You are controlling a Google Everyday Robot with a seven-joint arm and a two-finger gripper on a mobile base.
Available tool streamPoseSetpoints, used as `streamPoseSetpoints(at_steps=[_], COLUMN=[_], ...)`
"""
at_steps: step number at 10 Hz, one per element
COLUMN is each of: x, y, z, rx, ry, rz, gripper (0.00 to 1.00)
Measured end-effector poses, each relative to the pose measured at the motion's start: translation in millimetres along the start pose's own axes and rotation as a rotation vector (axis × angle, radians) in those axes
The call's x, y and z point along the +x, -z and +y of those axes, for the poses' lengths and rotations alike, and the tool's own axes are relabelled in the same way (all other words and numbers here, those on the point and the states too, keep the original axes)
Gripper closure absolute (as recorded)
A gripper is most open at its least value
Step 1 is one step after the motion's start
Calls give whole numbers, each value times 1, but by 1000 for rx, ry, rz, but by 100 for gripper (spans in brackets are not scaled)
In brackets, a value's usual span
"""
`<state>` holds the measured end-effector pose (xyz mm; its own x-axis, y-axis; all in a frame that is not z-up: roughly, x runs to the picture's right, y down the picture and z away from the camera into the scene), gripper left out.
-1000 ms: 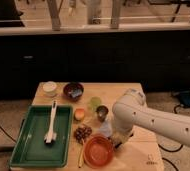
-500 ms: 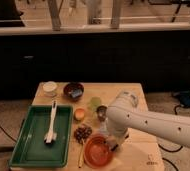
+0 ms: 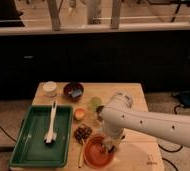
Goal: Wipe red bowl with eraser
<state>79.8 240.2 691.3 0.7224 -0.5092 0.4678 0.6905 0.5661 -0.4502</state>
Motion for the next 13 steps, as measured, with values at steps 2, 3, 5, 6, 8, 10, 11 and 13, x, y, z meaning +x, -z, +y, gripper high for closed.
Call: streamPoseSetpoints(at_steps=[2,3,5,6,8,10,11,13], x=[-6,-13,-13,-15,-20,-23,-23,-25], y=[-2,-4,-5,-7,-10,-12,-13,-15], z=[-4,-10,-10,-11,-15,-17,-15,-14], rx=[-8,-12,-16,-19,-18,-22,-23,-26], ry=[22,41,53,61,84,104,105,113], rz=[-9,-15,-22,-25,-37,-47,-51,-60], gripper=[97,97,97,97,97,97,97,97])
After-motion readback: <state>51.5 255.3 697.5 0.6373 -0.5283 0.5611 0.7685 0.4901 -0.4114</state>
